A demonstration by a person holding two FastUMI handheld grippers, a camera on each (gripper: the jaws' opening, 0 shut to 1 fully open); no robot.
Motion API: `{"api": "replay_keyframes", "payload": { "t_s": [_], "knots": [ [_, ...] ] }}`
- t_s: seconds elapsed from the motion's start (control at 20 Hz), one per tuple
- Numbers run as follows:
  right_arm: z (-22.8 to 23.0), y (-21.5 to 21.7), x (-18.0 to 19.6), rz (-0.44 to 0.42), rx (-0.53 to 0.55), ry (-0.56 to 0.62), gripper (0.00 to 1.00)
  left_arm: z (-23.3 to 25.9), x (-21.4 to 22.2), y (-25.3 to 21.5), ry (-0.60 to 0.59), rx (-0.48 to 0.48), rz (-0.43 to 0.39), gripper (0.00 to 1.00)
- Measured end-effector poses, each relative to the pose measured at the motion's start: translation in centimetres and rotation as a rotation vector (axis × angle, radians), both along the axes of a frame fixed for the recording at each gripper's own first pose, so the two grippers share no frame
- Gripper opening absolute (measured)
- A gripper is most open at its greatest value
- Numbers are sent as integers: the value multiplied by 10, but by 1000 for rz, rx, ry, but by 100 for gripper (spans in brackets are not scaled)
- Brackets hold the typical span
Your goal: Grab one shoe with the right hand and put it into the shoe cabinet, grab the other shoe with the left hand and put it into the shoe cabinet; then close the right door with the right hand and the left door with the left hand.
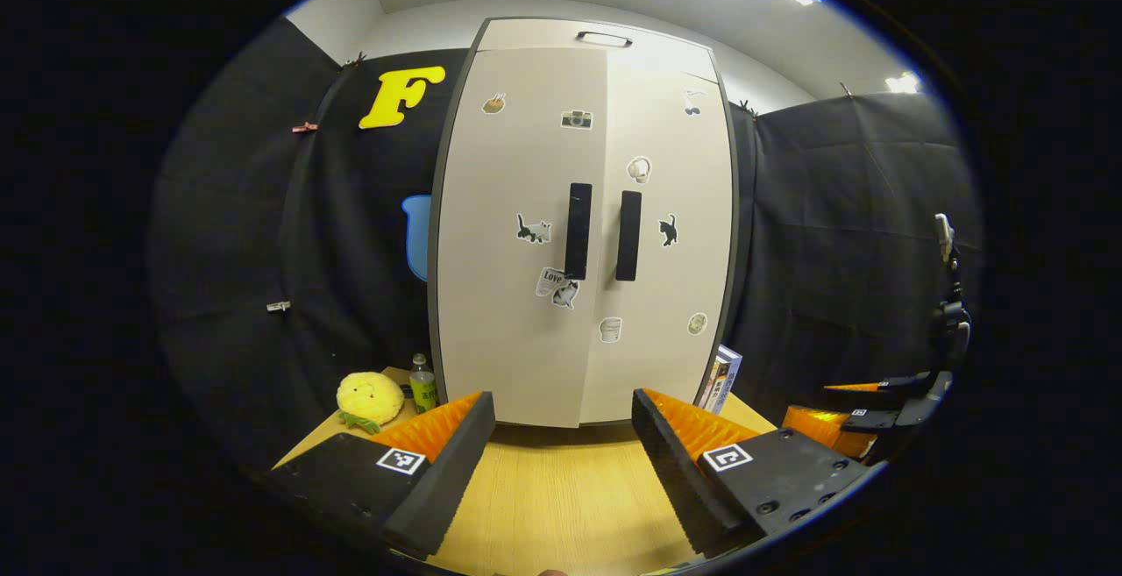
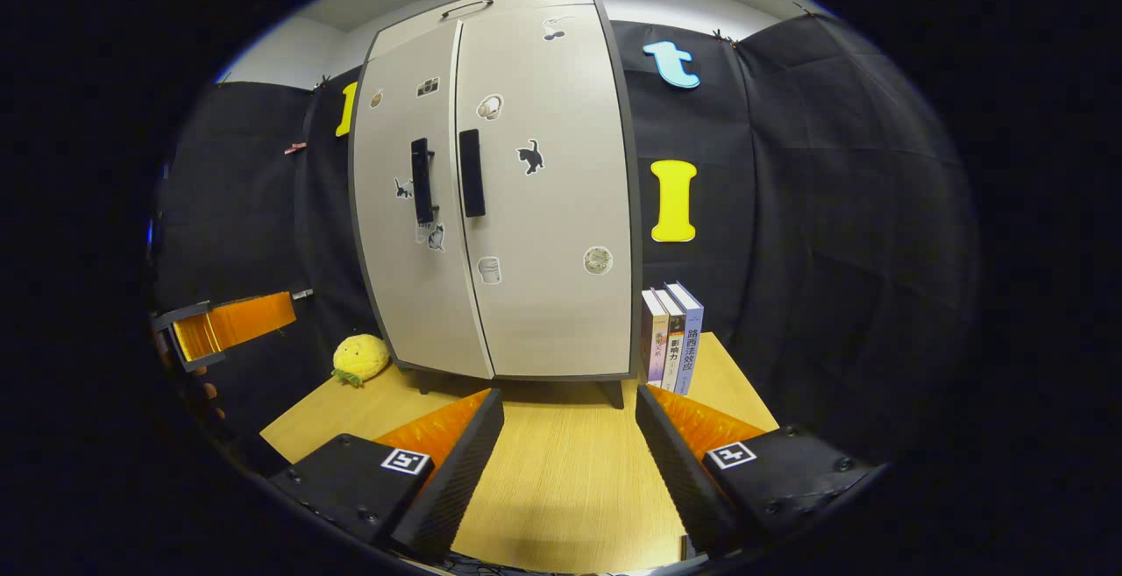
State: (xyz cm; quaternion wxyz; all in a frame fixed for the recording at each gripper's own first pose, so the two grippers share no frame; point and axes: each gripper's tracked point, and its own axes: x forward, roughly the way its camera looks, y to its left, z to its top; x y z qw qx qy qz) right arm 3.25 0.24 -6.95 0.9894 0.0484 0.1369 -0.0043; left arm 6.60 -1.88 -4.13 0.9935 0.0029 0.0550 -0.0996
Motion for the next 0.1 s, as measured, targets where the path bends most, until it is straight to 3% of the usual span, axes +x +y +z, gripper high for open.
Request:
{"api": "replay_keyframes", "payload": {
  "t_s": [0.1],
  "knots": [
    [0, -8, 0, -10, 6, -2, 98, -2, 1, -2, 3, 2, 12, 98]
  ]
}}
